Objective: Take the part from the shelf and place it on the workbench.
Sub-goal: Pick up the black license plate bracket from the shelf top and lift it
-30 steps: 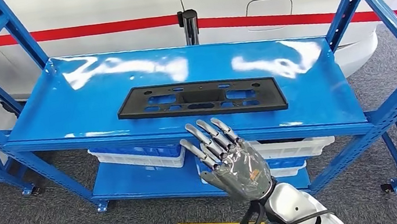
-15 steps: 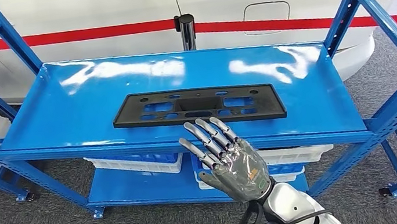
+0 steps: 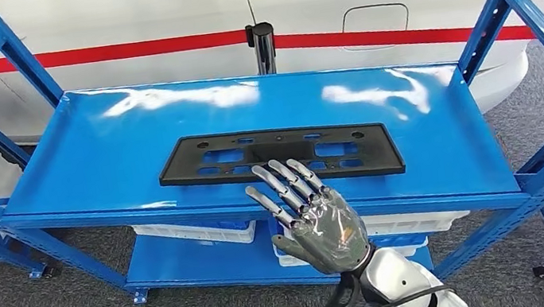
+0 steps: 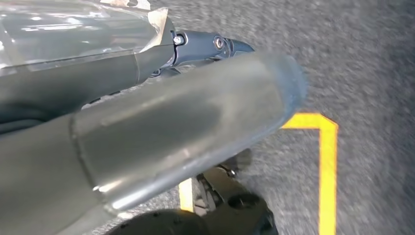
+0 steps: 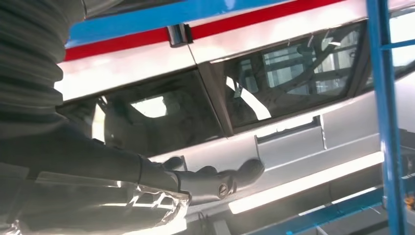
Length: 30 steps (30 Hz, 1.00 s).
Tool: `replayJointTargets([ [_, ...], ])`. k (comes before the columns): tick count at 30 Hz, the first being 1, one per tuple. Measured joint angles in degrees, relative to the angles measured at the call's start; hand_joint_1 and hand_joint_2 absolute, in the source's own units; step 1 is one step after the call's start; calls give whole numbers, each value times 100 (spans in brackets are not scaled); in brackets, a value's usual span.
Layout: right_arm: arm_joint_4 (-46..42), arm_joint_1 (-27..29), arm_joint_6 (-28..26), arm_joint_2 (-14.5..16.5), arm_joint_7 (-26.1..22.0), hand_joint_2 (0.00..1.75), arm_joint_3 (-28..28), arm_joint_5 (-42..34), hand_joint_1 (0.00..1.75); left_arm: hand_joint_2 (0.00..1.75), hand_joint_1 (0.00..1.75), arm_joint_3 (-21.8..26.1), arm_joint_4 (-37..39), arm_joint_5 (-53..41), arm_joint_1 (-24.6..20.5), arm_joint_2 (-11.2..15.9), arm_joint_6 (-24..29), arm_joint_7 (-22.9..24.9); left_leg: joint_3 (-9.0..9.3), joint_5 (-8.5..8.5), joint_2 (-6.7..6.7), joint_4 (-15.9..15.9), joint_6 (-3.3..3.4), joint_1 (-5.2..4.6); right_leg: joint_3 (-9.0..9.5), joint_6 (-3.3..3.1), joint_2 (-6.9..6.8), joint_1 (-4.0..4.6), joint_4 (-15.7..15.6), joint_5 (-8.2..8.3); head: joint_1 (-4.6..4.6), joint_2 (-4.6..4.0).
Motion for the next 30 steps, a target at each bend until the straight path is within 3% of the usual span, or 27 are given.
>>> replayJointTargets([
  [3,70,-86,80,73,0,175,24,-91,0,0,0,44,0,-10,3,11,92,108,14,3,4,-12,108,19,0,-37,12,16,-3,3,-16,-1],
  [9,391,-336,281,333,0,175,110,-390,0,0,0,65,0,-81,-2,36,302,208,55,5,4,-78,107,29,4,-79,16,44,-1,-22,-19,0],
  [11,499,-421,315,443,0,175,153,-438,0,0,0,66,0,-93,-3,38,340,229,57,10,4,-85,78,36,4,-85,16,56,0,-25,-19,1],
  [16,697,-580,399,625,2,175,225,-469,0,0,0,68,0,-98,-3,38,354,242,57,9,5,-94,-118,64,5,-94,14,78,5,-30,-15,-1],
  [30,1176,-842,438,864,87,175,340,-471,0,0,0,68,0,-146,-5,47,352,261,62,6,4,-84,-122,5,10,-90,11,27,3,-28,-14,-1],
])
